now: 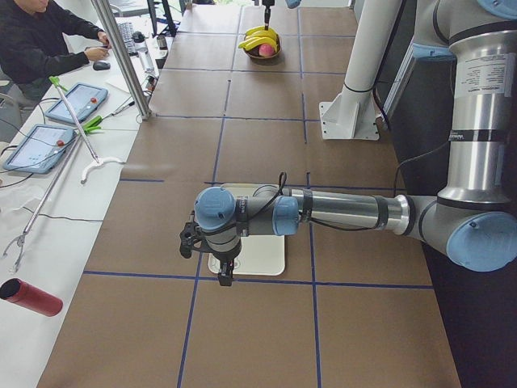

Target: Transfer all bananas from basket to plate

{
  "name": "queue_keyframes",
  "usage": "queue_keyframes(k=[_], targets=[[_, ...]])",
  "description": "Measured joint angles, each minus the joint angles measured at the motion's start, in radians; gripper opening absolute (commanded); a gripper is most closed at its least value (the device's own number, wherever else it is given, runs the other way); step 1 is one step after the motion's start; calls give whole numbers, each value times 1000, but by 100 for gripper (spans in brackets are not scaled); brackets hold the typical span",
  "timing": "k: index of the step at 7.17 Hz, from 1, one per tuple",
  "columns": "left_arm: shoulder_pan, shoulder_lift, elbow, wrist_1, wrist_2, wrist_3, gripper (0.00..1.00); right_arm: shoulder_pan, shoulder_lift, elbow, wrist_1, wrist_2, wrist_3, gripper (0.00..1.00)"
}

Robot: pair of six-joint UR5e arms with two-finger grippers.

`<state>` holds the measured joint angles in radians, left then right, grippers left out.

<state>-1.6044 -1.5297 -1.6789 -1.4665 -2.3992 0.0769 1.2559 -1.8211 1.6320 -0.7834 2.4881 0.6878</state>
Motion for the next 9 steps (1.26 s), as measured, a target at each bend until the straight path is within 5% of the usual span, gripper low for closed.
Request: queue_keyframes(k=[3,7,9], targets=[[0,1,0,0,0,0,100,117,-40,4,115,36,-18,2],[0,1,-4,0,-1,-6,100,386,-44,15,150,225,-146,0],[0,-6,-67,-1,-7,-98,100,370,33,26,148,270,-69,0]])
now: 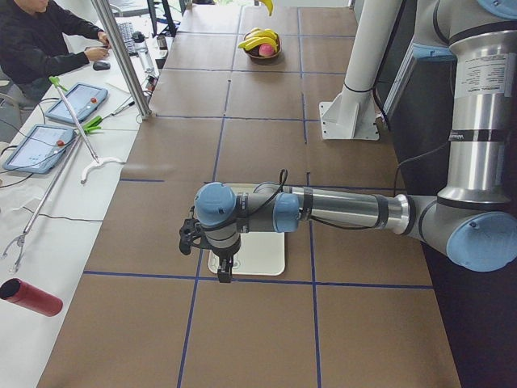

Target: Transfer all bananas from basket to plate

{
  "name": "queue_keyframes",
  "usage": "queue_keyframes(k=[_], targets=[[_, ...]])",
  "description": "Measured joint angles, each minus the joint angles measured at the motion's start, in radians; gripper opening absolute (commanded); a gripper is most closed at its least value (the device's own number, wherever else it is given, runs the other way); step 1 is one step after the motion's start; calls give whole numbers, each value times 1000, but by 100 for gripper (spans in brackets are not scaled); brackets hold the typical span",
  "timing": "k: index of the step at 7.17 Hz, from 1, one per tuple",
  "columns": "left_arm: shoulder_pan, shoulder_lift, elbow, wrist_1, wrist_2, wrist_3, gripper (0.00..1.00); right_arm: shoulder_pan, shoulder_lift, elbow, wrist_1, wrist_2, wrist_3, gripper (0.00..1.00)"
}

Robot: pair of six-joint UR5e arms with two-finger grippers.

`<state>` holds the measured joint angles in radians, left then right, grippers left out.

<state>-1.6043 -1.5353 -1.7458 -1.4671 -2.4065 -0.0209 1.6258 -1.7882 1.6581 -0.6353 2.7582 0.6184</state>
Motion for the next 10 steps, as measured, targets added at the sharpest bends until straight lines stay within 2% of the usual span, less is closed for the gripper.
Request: queue_keyframes(k=[2,3,5,7,10], targets=[[10,-4,-84,-59,-58,-191,100,-176,165,3,4,-41,285,1],[34,-5,-98,-139,-80,-280,100,-272,248,3,4,-92,380,1],[167,-48,-103,-361,-86,-601,100,-456,394,13,2,-253,539,1],[296,-133,-101,-535,-84,-921,99,-648,465,80,-1,-449,632,1],[488,-370,-100,-629,-85,-1335,99,-854,557,141,-14,-580,664,1]])
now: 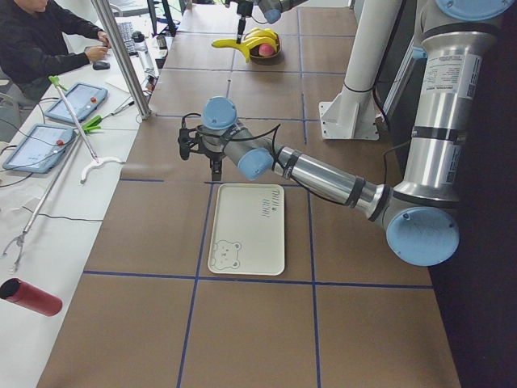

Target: Transfer all bananas from basket to plate

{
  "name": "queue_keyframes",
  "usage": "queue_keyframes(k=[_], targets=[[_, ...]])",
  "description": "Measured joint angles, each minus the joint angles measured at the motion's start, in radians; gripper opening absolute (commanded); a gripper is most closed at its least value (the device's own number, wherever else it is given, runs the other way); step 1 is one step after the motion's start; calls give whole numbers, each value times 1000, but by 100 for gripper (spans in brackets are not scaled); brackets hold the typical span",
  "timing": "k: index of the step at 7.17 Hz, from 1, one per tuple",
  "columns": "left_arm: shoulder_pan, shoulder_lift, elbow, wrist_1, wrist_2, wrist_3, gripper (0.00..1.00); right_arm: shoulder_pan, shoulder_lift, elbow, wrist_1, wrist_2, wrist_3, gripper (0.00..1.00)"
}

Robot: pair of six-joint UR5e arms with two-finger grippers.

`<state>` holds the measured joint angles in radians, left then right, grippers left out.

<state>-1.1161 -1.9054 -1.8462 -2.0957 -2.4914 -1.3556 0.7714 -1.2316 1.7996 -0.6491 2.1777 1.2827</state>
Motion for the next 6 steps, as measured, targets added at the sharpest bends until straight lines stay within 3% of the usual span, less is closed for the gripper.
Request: queue_keyframes(k=[4,6], targets=[[162,-184,-1,-31,76,-285,98,-114,47,21,-11,-130,-9,1],[285,-278,17,-35,258,-399,96,-143,60,51,-49,-170,-7,1]])
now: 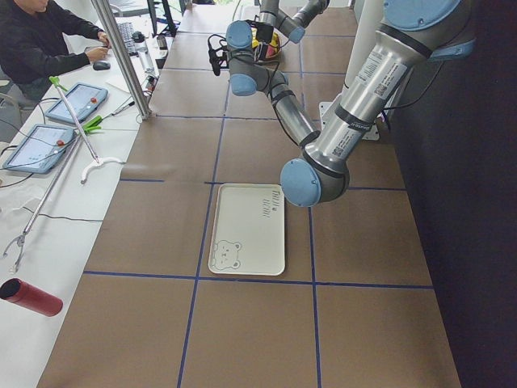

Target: Transfer all bananas from basket to plate

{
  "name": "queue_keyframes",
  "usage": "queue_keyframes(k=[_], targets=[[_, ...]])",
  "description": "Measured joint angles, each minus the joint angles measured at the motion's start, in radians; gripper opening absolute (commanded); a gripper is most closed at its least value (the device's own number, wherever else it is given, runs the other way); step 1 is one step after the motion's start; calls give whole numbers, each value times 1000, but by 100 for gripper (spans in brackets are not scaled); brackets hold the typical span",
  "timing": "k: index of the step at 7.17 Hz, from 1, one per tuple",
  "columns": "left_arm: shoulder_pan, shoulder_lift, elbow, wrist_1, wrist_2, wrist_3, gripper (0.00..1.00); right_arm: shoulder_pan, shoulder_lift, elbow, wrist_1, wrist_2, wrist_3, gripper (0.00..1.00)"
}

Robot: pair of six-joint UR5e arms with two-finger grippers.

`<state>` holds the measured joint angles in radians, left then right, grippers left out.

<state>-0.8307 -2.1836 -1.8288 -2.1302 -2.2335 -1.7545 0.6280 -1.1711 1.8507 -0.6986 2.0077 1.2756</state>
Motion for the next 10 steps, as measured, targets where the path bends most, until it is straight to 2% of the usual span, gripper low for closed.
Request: queue_keyframes(k=[1,2,4,7,8,9,10], targets=[[58,-30,15,1,89,-21,96,-15,1,27,-30,-19,3,2],[89,-57,41,1,137,-29,96,-25,2,49,-52,-30,5,2],[112,-111,111,0,164,-40,96,-36,1,67,-65,-41,8,2],[157,-132,141,-2,179,-45,93,-39,2,70,-67,-45,8,2],[177,-134,142,-1,199,-45,83,-39,2,71,-67,-45,8,2],[189,-137,142,-1,214,-45,23,-39,1,71,-67,-45,8,2],[194,-139,142,-2,219,-45,0,-39,1,71,-67,-45,8,2]])
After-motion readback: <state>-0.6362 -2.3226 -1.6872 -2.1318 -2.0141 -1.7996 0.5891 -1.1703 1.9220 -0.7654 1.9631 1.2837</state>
